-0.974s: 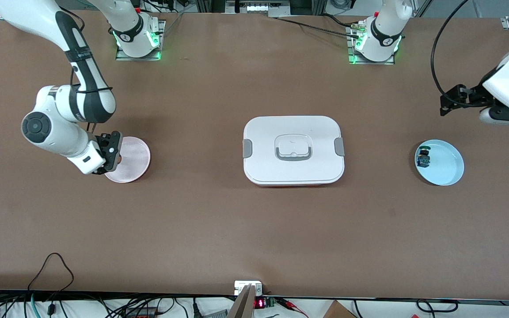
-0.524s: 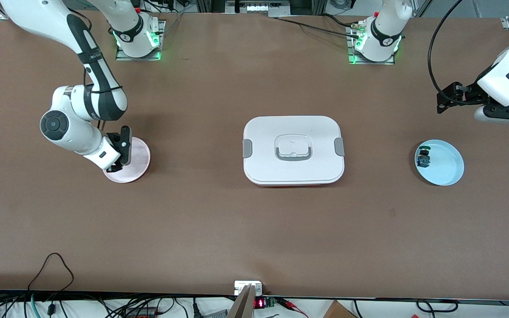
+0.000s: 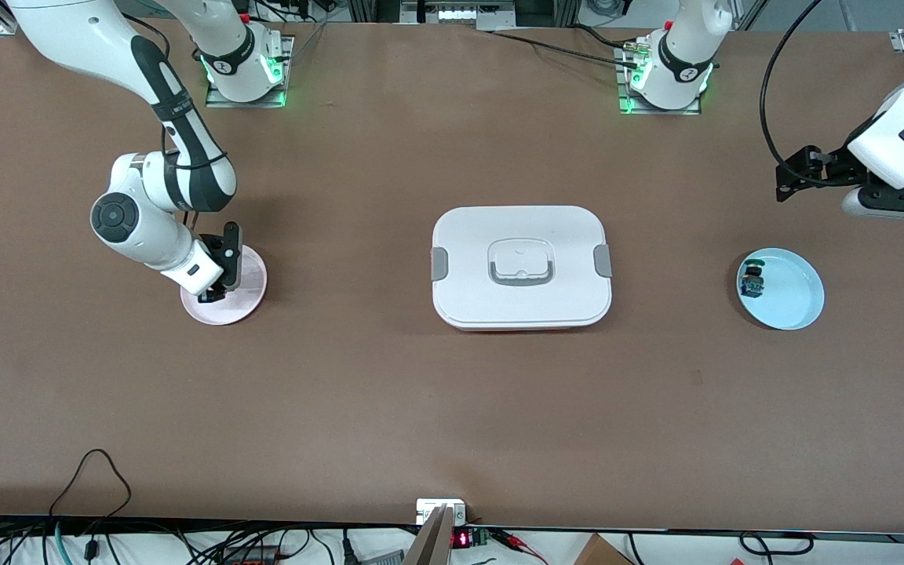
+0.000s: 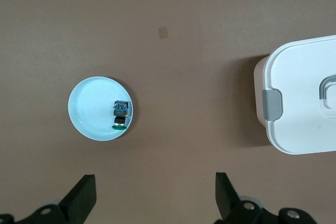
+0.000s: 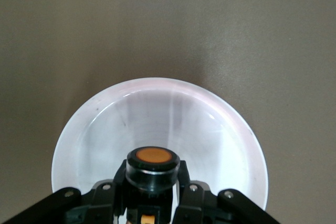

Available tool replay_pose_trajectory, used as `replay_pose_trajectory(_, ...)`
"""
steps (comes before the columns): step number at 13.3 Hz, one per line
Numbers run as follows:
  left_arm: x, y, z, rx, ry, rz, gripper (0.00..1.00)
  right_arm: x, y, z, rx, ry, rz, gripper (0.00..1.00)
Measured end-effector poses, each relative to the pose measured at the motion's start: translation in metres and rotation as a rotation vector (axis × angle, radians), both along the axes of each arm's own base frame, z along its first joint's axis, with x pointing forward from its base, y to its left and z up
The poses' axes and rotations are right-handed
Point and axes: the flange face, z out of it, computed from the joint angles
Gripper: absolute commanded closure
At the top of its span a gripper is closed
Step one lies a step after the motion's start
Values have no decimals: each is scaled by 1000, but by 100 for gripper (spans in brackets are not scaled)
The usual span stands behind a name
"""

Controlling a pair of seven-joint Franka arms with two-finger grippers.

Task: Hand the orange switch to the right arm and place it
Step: 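Lower the switch onto the pink plate with the right gripper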

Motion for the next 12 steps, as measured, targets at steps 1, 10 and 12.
replay_pose_trajectory(1,0,0,0,0,0,0,0,0,0,-1,0,-2,1,100)
replay_pose_trajectory(10,0,-1,2,0,-3,-2,0,2,-12,-21,-6,-20,30,100)
replay_pose_trajectory(12,0,-1,2,0,-3,-2,0,1,-12,-22,-7,-18,32,100)
